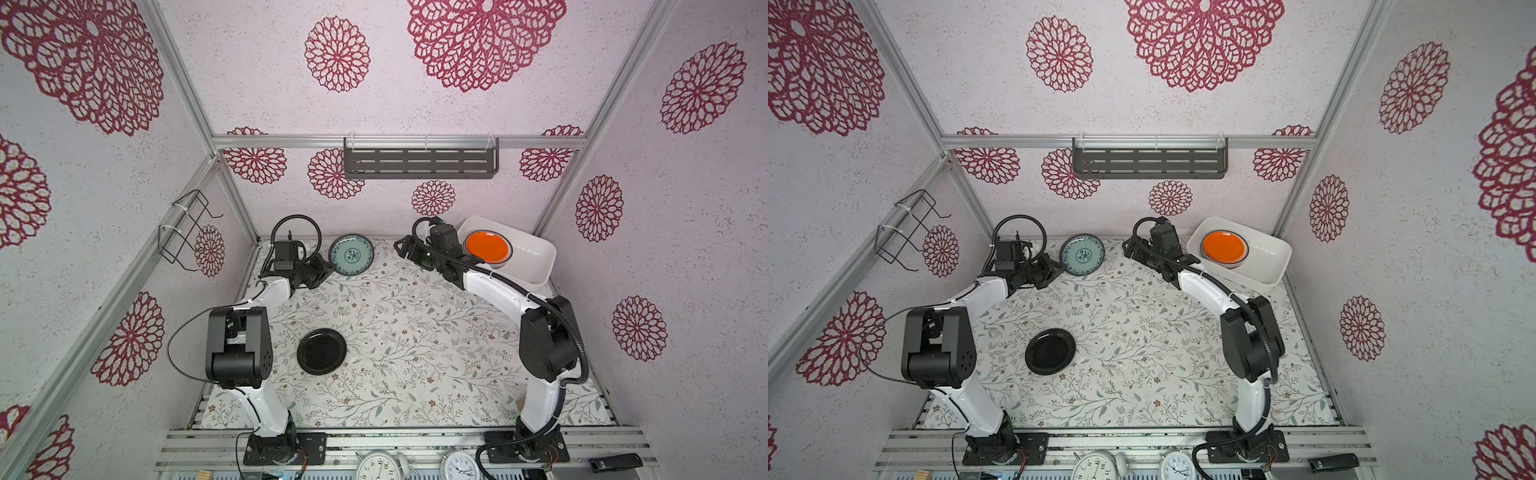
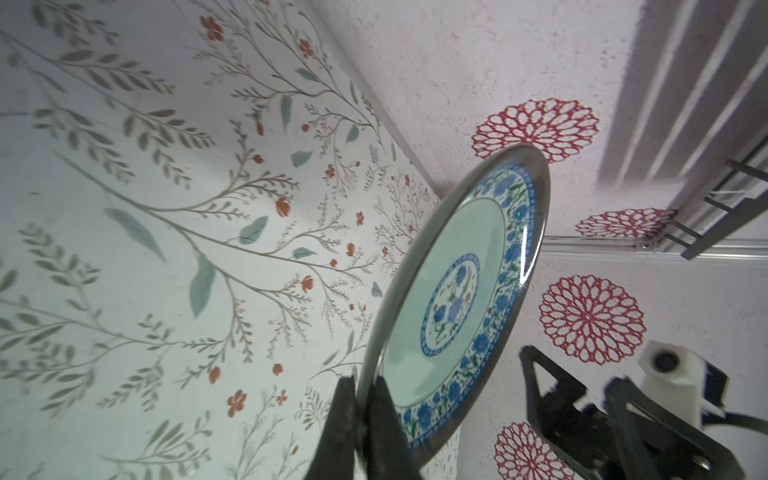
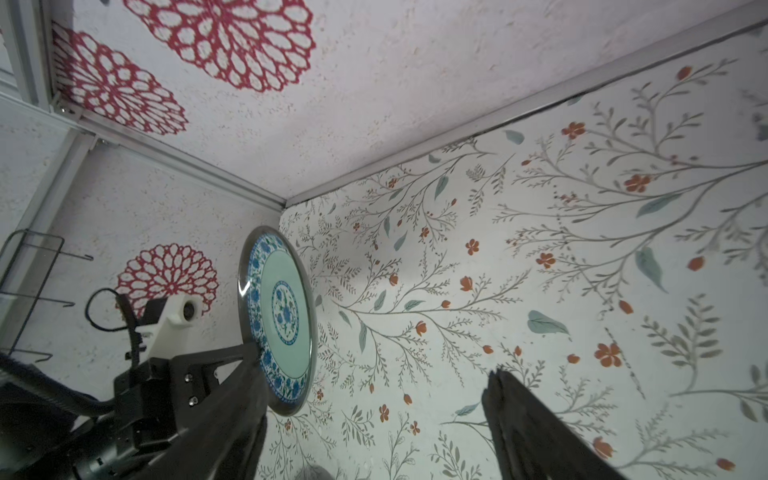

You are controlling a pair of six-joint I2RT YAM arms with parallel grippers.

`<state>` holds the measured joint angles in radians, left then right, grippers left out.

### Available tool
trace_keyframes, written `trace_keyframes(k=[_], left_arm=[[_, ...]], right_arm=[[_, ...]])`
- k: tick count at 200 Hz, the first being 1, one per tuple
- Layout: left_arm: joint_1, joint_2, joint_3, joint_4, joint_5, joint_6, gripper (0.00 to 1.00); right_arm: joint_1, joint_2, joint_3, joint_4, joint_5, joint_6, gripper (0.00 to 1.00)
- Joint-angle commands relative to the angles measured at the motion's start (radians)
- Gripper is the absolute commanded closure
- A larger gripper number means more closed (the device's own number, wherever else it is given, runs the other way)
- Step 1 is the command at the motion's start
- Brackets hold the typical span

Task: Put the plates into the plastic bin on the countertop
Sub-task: 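Grip the blue-and-white plate with the left gripper and tilt it toward the right gripper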

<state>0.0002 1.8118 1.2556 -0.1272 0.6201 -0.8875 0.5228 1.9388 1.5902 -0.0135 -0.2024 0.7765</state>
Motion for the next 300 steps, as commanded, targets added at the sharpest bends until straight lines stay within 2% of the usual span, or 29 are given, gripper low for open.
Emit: trace_keyframes(k=[1, 56, 110, 169, 219, 254, 261, 267, 281, 289, 300], left_arm=[[-0.025, 0.028, 0.058, -0.055, 0.043, 0.002, 0.99], [-0.052, 0.07, 0.141, -0.085, 0.056, -0.007, 0.99], [-0.059, 0.066, 0.157, -0.092, 0.06, 0.0, 0.99], [-0.066, 0.049, 0.174, -0.107, 0.063, 0.014, 0.98], [-0.072, 0.03, 0.171, -0.111, 0.059, 0.021, 0.97], [-0.077, 0.023, 0.171, -0.105, 0.055, 0.023, 0.94], [-0.078, 0.02, 0.171, -0.103, 0.055, 0.023, 0.92], [-0.078, 0.018, 0.171, -0.102, 0.05, 0.023, 0.86], [-0.08, 0.011, 0.17, -0.101, 0.039, 0.024, 0.6], [-0.08, 0.006, 0.168, -0.101, 0.031, 0.027, 0.41], [-0.081, -0.005, 0.156, -0.096, 0.011, 0.035, 0.27]], right_arm=[[0.005, 0.022, 0.066, -0.008, -0.118, -0.038, 0.16], [0.007, 0.098, 0.18, -0.065, -0.172, -0.063, 0.25], [0.007, 0.166, 0.289, -0.184, -0.141, -0.07, 0.57], [0.015, 0.213, 0.344, -0.191, -0.13, -0.057, 0.64], [0.018, 0.221, 0.353, -0.223, -0.114, -0.053, 0.87], [0.019, 0.223, 0.353, -0.226, -0.11, -0.04, 0.99], [0.018, 0.223, 0.351, -0.229, -0.105, -0.036, 1.0], [0.018, 0.221, 0.352, -0.232, -0.101, -0.036, 1.0], [0.012, 0.218, 0.35, -0.23, -0.107, -0.021, 1.0], [0.004, 0.216, 0.344, -0.204, -0.135, -0.002, 1.0], [-0.012, 0.212, 0.332, -0.162, -0.159, 0.017, 1.0]])
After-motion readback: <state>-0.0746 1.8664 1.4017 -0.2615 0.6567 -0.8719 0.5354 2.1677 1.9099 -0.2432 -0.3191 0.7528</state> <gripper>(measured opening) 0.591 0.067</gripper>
